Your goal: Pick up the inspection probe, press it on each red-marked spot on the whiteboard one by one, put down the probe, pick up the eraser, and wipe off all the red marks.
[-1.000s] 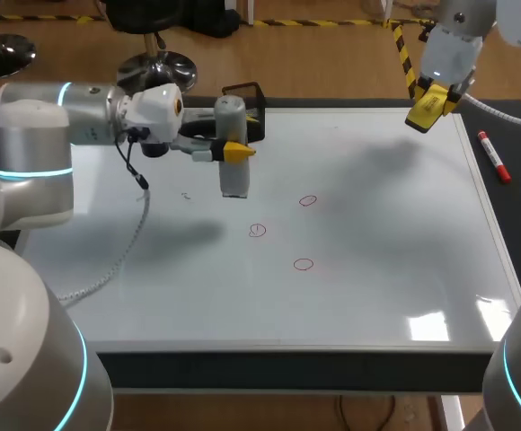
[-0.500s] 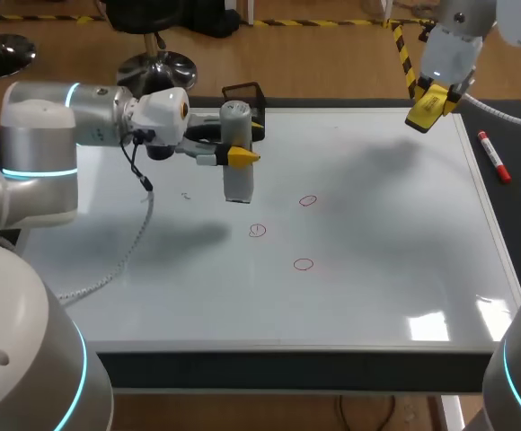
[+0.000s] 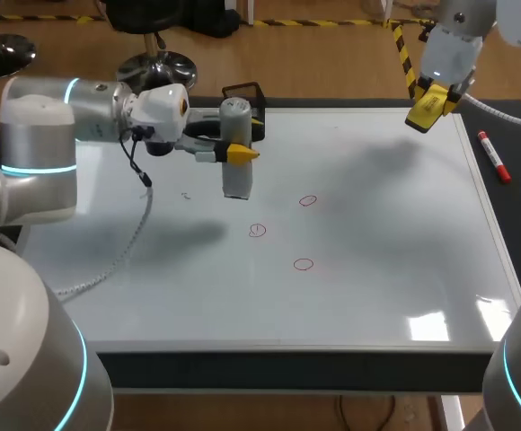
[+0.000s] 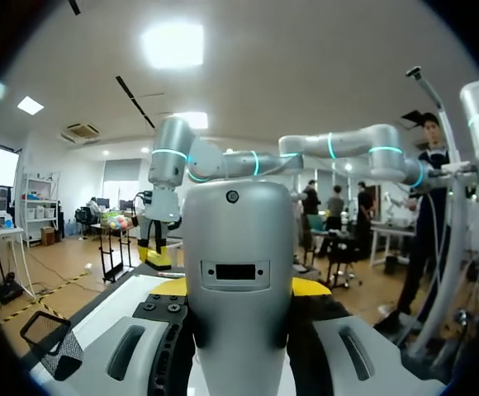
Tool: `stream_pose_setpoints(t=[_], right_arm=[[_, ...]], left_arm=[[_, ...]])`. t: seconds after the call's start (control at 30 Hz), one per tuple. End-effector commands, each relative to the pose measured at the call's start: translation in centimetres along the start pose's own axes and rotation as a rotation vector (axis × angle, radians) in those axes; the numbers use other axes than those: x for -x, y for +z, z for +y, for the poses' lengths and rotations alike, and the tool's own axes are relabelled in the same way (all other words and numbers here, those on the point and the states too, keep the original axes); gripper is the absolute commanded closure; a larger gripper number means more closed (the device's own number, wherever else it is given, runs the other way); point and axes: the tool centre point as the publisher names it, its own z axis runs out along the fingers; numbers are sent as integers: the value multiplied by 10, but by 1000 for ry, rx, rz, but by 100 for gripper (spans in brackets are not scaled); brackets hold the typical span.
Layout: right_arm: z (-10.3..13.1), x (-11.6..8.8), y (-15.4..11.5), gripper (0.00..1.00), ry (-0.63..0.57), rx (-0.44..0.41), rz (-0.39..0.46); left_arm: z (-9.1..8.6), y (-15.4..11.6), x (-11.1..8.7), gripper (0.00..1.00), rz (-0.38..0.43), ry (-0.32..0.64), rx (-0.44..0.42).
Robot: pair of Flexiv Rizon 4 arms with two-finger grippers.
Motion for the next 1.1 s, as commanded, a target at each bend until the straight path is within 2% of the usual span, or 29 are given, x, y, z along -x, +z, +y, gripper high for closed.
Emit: stream_pose_setpoints(t=[0.03,0.43,1.1], right_arm=[[-1,0,-1,100,-2,-1,5],[-1,0,-1,100,-2,-1,5],[-1,0,-1,100,-2,-1,5]], left_arm=[[9,6,-4,100,9,-7,-10],[41,26,-28,100,72,-23,-59],[67,29,-22,100,112,-27,-68]])
